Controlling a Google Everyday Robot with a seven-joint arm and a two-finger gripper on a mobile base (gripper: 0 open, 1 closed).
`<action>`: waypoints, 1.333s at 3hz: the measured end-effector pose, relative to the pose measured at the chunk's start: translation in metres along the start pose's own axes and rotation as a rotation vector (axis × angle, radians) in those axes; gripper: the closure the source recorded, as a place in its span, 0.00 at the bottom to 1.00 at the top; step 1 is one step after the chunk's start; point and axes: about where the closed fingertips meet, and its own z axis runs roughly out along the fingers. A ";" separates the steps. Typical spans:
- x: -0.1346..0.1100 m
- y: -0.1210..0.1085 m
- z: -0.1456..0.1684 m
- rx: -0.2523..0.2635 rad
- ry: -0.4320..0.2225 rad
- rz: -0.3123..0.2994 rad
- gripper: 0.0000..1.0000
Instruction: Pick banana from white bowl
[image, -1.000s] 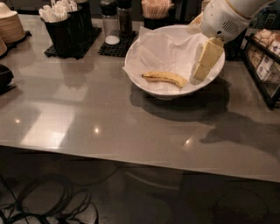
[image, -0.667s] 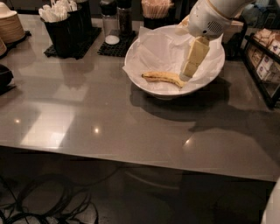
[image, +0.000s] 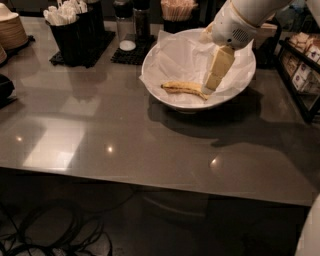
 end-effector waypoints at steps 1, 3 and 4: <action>-0.004 -0.016 0.023 -0.025 0.009 -0.026 0.00; -0.005 -0.018 0.025 -0.020 0.004 -0.026 0.35; -0.005 -0.019 0.027 -0.019 0.001 -0.026 0.34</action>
Offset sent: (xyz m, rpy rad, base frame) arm 0.0159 0.0099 -0.0137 -0.0122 0.0104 0.0266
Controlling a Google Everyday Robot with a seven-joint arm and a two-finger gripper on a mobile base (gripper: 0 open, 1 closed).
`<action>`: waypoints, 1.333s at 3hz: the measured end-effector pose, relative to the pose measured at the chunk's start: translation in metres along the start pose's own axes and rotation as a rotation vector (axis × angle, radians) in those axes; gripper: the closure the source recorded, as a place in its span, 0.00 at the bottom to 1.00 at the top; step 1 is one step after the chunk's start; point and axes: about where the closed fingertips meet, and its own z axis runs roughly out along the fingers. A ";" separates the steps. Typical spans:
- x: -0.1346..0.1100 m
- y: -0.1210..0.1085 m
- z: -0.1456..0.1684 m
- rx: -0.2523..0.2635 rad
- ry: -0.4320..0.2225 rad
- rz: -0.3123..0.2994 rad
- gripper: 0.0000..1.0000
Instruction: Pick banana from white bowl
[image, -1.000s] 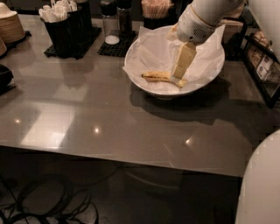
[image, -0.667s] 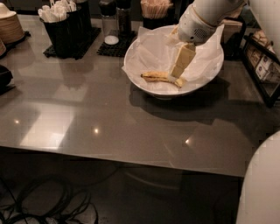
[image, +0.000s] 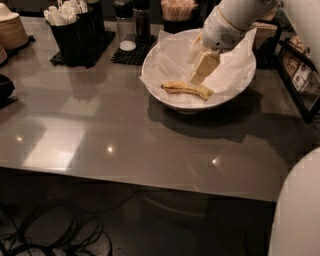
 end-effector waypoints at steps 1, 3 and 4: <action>0.004 -0.010 0.018 -0.012 -0.009 0.020 0.35; 0.019 -0.023 0.047 -0.030 -0.005 0.070 0.34; 0.027 -0.026 0.057 -0.029 0.004 0.096 0.35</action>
Offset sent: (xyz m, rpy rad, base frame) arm 0.0341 0.0020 -0.0429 0.0177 0.0664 -0.0366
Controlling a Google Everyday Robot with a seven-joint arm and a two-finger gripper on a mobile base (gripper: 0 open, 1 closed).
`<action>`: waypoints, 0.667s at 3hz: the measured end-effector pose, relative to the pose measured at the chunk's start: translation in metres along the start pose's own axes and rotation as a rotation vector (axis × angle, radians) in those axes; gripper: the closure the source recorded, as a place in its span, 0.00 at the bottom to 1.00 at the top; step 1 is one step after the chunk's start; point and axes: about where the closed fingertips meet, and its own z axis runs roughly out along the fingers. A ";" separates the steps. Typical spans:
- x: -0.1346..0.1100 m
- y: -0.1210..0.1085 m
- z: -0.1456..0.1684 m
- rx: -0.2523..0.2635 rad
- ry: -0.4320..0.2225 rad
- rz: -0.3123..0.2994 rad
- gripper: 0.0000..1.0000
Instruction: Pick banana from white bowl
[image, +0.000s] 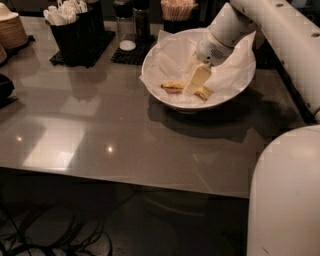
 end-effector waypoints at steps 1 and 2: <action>0.009 -0.003 0.009 -0.005 0.009 0.024 0.36; 0.017 -0.003 0.017 -0.017 0.018 0.045 0.40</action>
Offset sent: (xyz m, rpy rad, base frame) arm 0.0013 -0.0178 -0.0269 -0.0213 0.0591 -0.0544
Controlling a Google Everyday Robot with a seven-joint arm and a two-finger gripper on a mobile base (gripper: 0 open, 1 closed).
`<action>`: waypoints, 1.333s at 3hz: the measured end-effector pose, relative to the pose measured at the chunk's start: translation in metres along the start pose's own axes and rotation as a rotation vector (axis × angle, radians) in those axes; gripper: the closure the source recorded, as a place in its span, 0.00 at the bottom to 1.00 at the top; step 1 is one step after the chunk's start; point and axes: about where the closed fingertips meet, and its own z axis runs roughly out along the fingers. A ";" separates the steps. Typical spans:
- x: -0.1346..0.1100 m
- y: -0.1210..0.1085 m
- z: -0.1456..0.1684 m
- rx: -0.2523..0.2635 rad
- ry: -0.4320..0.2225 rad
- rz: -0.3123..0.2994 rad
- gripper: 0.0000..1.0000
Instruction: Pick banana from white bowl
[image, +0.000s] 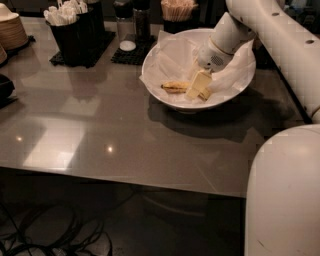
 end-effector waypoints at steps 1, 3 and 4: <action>0.001 0.000 0.001 -0.002 0.001 0.003 0.57; 0.003 -0.001 0.005 -0.009 0.007 0.008 0.98; 0.004 -0.001 0.004 -0.009 0.006 0.008 1.00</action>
Offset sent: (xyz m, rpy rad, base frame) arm -0.0004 -0.0066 -0.0059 -0.0119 0.0278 -0.0073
